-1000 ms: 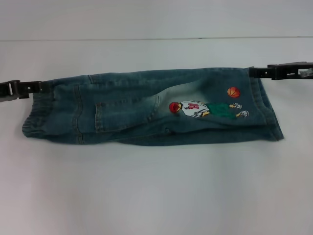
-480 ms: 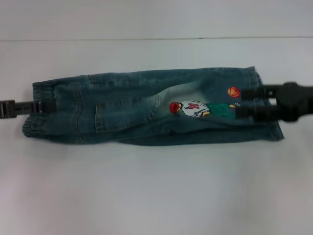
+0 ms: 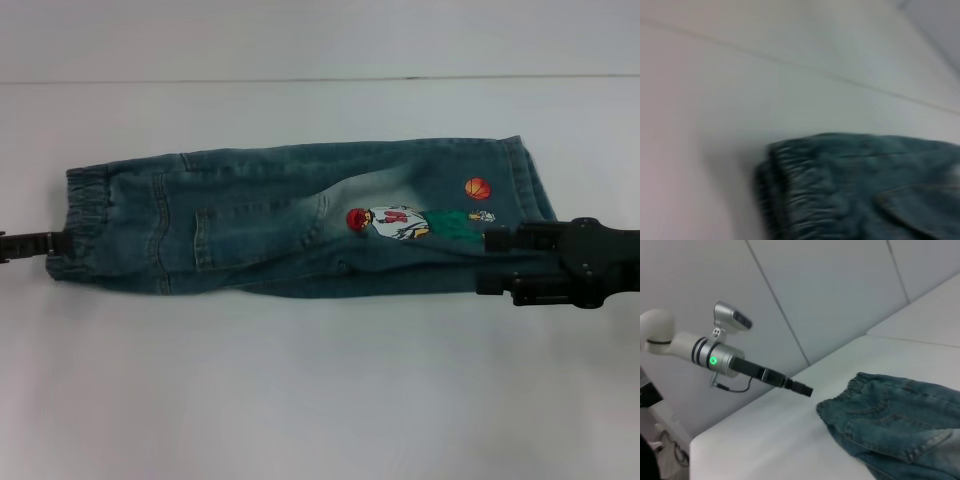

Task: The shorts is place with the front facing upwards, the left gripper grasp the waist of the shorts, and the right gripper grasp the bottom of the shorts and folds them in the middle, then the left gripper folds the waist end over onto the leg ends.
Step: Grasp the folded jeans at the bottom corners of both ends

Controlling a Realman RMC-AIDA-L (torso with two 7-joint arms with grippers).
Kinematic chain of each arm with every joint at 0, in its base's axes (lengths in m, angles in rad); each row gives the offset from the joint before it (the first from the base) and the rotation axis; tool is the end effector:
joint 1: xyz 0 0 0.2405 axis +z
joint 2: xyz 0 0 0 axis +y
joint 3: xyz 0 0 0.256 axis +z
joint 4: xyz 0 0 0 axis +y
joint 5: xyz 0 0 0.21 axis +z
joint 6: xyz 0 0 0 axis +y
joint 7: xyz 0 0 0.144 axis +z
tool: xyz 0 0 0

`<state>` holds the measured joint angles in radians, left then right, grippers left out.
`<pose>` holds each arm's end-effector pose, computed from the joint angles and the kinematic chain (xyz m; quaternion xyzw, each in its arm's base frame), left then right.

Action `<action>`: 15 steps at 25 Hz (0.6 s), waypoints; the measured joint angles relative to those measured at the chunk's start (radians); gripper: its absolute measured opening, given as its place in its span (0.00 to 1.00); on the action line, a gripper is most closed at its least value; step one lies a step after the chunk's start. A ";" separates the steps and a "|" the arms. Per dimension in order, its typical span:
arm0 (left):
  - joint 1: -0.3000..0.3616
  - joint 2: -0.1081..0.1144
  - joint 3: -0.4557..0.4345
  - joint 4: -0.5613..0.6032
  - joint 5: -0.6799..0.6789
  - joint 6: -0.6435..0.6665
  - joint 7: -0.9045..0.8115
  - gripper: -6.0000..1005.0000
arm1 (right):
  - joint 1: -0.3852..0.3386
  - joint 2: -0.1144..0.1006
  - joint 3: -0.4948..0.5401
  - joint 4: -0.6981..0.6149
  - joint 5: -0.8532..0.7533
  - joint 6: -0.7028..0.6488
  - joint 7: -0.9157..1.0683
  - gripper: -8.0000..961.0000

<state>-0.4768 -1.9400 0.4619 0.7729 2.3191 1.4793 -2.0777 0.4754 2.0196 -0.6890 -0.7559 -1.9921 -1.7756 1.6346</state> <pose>-0.3498 0.3297 0.0940 -0.7881 -0.5510 -0.1541 0.2271 0.2656 0.3071 0.0385 -0.9225 0.2866 0.2530 0.0531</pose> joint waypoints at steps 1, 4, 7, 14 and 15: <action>-0.004 0.001 0.001 -0.007 0.010 -0.013 -0.006 0.87 | 0.000 0.001 0.000 0.006 0.000 0.008 0.000 0.87; -0.029 0.007 0.001 -0.044 0.053 -0.060 -0.031 0.87 | 0.001 0.001 -0.005 0.023 -0.004 0.025 0.000 0.87; -0.051 0.005 0.011 -0.055 0.096 -0.094 -0.068 0.87 | 0.003 0.001 -0.005 0.029 -0.005 0.038 0.000 0.87; -0.086 0.001 0.055 -0.095 0.166 -0.157 -0.145 0.84 | 0.010 0.003 -0.008 0.046 -0.005 0.062 -0.021 0.87; -0.088 0.001 0.061 -0.097 0.166 -0.154 -0.148 0.83 | 0.011 0.003 -0.008 0.050 -0.005 0.067 -0.025 0.87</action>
<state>-0.5648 -1.9390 0.5227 0.6756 2.4855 1.3249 -2.2252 0.4862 2.0229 -0.6966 -0.7057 -1.9966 -1.7087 1.6091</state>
